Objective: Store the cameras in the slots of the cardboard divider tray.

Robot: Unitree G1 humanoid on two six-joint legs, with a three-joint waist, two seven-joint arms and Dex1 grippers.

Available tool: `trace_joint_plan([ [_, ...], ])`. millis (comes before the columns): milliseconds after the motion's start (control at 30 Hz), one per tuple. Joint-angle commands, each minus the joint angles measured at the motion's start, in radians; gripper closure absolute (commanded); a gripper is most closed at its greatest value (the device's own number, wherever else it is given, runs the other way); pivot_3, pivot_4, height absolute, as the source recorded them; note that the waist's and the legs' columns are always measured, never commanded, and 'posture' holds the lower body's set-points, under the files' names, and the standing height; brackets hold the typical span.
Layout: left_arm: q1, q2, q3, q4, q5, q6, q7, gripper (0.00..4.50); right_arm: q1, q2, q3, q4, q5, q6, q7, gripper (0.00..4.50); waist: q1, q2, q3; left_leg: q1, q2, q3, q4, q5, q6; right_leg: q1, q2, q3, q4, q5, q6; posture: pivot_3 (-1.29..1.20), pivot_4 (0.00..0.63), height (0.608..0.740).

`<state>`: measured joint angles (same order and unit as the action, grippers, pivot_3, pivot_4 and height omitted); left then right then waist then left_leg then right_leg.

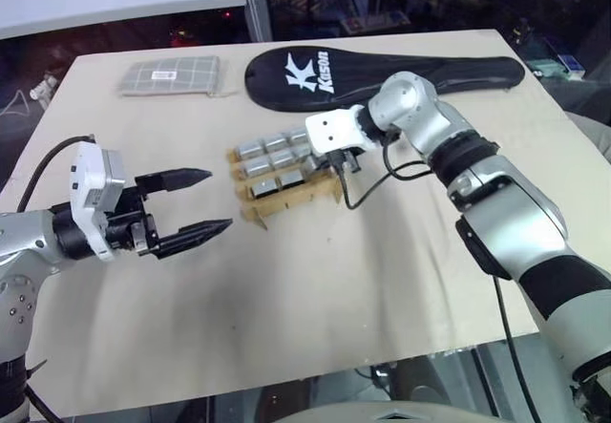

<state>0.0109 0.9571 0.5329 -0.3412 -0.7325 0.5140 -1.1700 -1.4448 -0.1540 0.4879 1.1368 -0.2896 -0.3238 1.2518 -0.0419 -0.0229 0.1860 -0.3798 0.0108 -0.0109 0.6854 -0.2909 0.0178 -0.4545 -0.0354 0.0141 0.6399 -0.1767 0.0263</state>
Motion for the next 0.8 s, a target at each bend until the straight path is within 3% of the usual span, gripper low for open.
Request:
trace_joint_plan([
  [33,0.014,0.007,0.036,-0.028,-0.003,-0.016,0.002,0.0,-0.036,0.017,0.004,0.046,-0.032,-0.004,0.007,3.85,0.0,0.0,0.0,0.0,0.0,0.0,0.0,0.0,0.0,0.0,0.0,0.0,0.0,0.0,0.0,0.0,0.15,0.74],
  [467,0.021,0.004,0.029,-0.017,-0.002,-0.024,0.001,0.0,-0.081,0.061,0.021,0.122,-0.096,0.206,0.053,3.85,0.005,0.0,0.0,0.001,0.0,-0.002,0.0,0.001,-0.001,0.0,0.0,-0.001,0.002,0.0,0.0,0.0,0.15,0.74],
  [700,0.016,0.002,0.02,-0.012,0.003,-0.033,0.004,0.0,-0.076,0.078,0.013,0.118,-0.107,0.214,0.015,3.85,0.005,0.0,0.0,-0.001,-0.001,-0.003,-0.001,0.001,-0.002,0.0,0.0,-0.002,0.0,0.0,0.0,0.0,0.15,0.74],
  [800,0.019,0.0,0.02,-0.009,0.003,-0.037,0.003,0.0,-0.079,0.08,-0.007,0.113,-0.092,0.207,0.017,2.44,0.004,0.0,0.0,-0.001,-0.001,-0.003,-0.001,0.001,-0.002,0.0,0.0,-0.003,0.0,0.0,0.0,0.0,0.15,0.74],
])
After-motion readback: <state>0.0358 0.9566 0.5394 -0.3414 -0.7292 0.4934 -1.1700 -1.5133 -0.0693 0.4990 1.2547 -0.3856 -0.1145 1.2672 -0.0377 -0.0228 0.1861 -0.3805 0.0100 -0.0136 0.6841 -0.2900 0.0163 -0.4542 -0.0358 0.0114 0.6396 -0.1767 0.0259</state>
